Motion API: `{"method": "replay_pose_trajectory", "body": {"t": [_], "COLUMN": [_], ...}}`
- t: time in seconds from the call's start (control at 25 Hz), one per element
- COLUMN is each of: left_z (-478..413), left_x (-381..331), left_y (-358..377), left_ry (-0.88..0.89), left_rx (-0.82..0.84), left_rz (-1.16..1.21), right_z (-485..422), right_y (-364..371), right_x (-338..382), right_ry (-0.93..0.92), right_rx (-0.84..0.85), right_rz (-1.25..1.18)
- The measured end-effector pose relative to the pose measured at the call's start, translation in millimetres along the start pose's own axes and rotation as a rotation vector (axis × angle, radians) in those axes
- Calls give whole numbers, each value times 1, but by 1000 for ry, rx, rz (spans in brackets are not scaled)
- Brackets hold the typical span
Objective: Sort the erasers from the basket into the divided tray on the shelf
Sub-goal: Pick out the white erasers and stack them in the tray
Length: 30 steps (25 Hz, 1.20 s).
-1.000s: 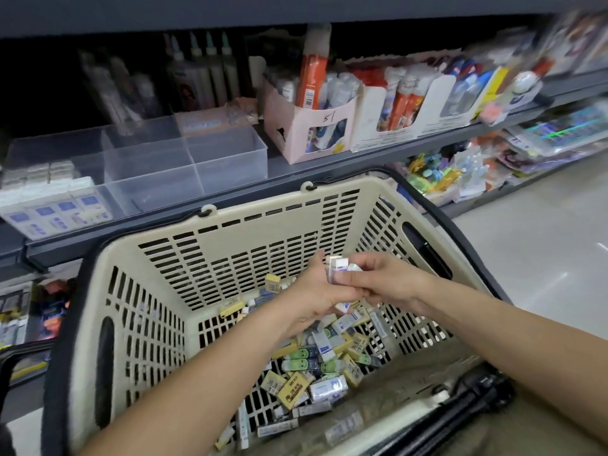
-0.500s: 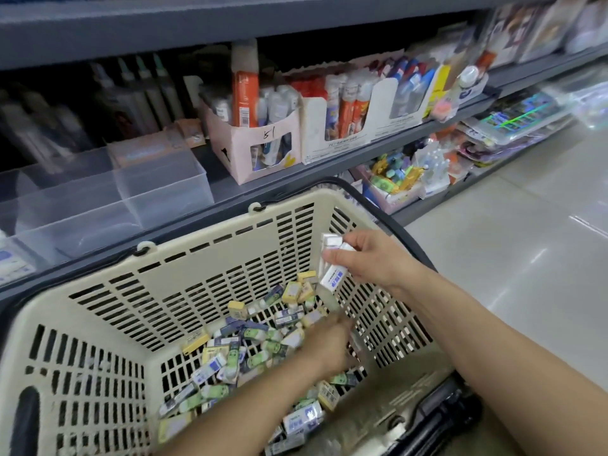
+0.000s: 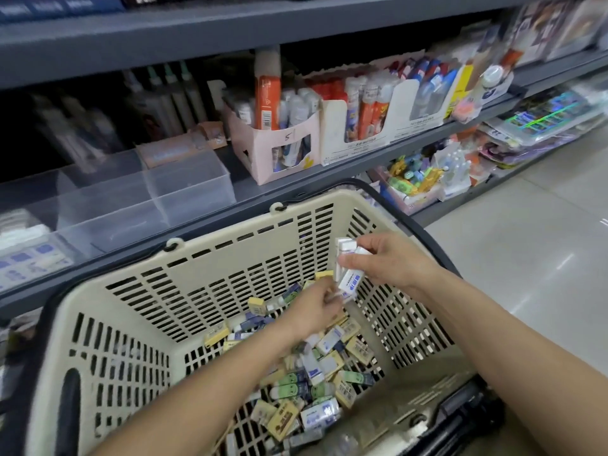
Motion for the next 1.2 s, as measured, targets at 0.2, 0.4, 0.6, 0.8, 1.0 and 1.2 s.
{"method": "replay_pose_trajectory", "body": {"t": [0.2,0.4,0.6,0.8,1.0,1.2], "left_z": [33,77,99,112,122,129], "left_x": [9,6,11,31,46,50], "left_y": [-89,-123,-163,-216,-260,-287], "left_ry": [-151,-332,-380,-326,-294,-308], "left_rx": [-32,-17,-102,-158,-201,-228], "left_rz": [164,654,1015,1102,1166,1288], "right_z": [16,37,47,48,37,36], "right_y": [28,85,131,173,197,227], "right_x": [17,41,81,136,180,203], "right_ry": [-98,-110,-133,-266,-324,-298], "right_rx": [133,312,342,313,212,330], "right_rz": [69,28,-83,-81,-143,-192]}}
Point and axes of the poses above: each hand's wrist, its own z-axis away from the middle knuckle, its own y-axis out of the palm, x = y × z, the point moved 10 cm from there along -z, towards the middle knuckle, and after that the axes turned 13 degrees about -x, right-handed, at the moved point
